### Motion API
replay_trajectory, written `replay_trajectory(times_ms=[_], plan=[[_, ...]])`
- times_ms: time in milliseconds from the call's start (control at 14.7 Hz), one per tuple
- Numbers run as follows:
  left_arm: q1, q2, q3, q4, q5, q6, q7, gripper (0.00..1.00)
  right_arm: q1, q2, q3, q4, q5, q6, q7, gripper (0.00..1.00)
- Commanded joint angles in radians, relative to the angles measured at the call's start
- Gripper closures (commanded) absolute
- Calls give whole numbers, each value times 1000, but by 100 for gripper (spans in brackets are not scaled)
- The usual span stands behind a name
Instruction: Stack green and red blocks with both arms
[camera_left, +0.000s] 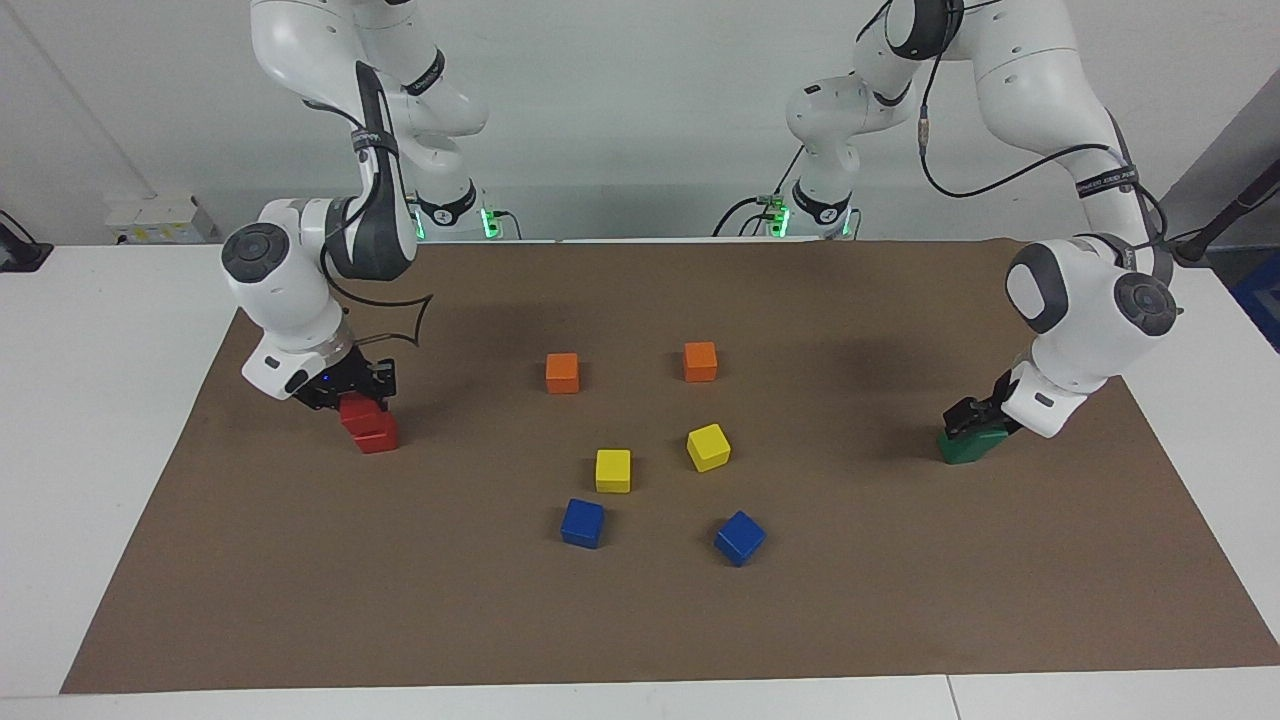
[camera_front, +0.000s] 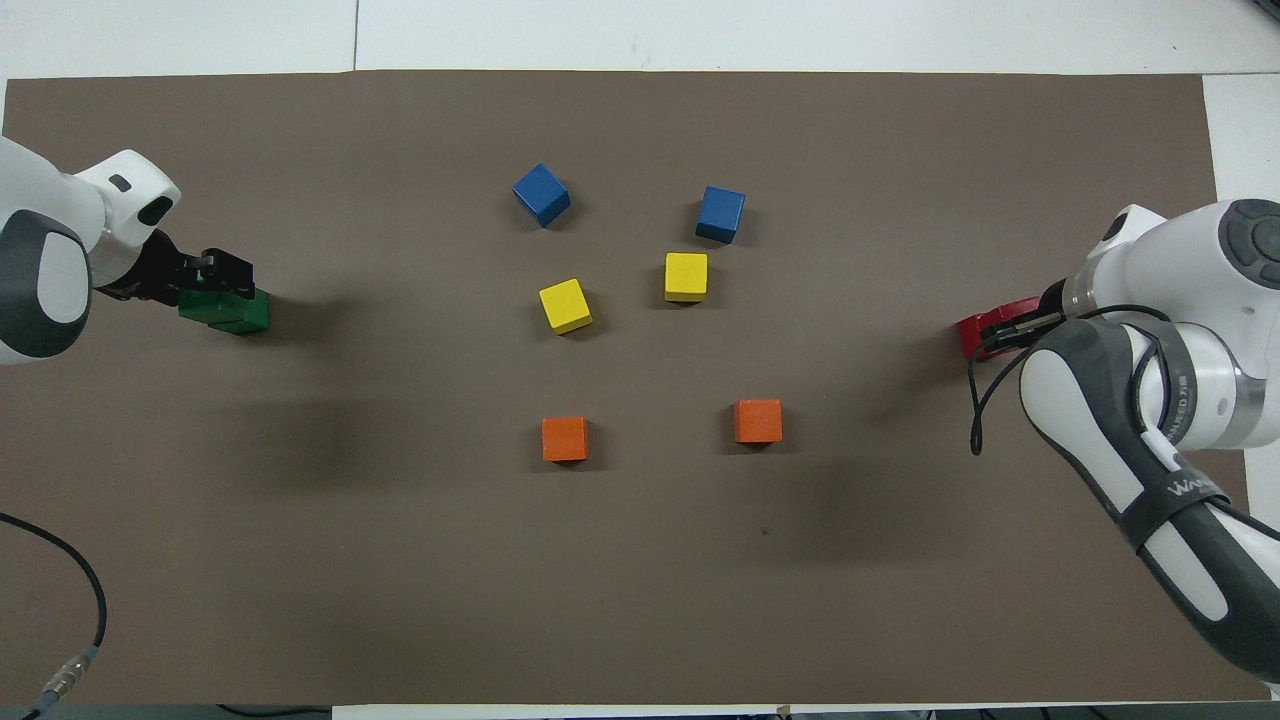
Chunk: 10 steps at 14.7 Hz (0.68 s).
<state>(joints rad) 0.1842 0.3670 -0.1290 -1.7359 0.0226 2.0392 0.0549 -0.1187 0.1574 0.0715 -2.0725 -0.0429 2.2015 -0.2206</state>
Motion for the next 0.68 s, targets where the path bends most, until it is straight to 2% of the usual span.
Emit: replay_trajectory(times_ms=[0, 339, 611], plan=[[-2, -74, 9, -33, 10, -37, 3, 0, -4, -6, 5, -15, -8, 23, 0, 100], [0, -183, 8, 10, 8, -195, 0, 0, -1, -4, 5, -14, -8, 30, 1, 100], [-3, -284, 8, 7, 7, -295, -1, 0, -1, -4, 5, -14, -8, 32, 1, 100]])
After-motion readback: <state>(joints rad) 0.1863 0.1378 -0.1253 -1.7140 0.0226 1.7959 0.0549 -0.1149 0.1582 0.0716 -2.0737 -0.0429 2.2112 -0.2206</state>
